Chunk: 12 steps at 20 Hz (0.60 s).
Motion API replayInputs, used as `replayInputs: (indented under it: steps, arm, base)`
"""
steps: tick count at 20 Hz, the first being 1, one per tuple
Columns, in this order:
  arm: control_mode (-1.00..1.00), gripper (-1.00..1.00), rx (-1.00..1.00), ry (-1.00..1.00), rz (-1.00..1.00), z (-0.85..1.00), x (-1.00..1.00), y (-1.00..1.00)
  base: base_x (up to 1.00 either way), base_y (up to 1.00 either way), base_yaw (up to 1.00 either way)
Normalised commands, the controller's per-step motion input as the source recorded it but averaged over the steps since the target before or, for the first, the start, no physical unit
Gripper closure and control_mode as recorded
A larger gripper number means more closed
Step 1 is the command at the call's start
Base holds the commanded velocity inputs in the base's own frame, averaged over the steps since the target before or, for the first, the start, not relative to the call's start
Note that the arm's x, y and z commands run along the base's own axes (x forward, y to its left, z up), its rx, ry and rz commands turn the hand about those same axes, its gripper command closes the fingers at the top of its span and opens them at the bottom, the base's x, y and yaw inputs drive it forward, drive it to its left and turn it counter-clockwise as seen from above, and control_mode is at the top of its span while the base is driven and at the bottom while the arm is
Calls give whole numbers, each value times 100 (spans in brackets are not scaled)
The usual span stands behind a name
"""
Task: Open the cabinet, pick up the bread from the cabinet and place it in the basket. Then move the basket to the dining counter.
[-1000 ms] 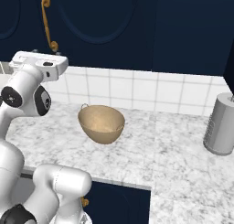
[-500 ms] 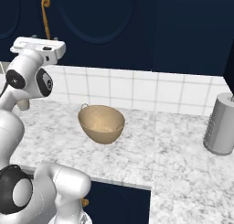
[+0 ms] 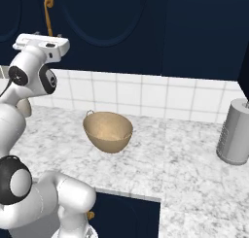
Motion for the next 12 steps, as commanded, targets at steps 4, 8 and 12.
replayInputs:
  steps: [4,8,12]
  arm:
    - [-100,-100,0,0,0,1,32,-2]
    - [-100,-100,0,0,0,0,54,-1]
    - [-100,100,0,0,0,0,8,0]
  base:
    - [0,0,0]
    - [0,0,0]
    - [0,0,0]
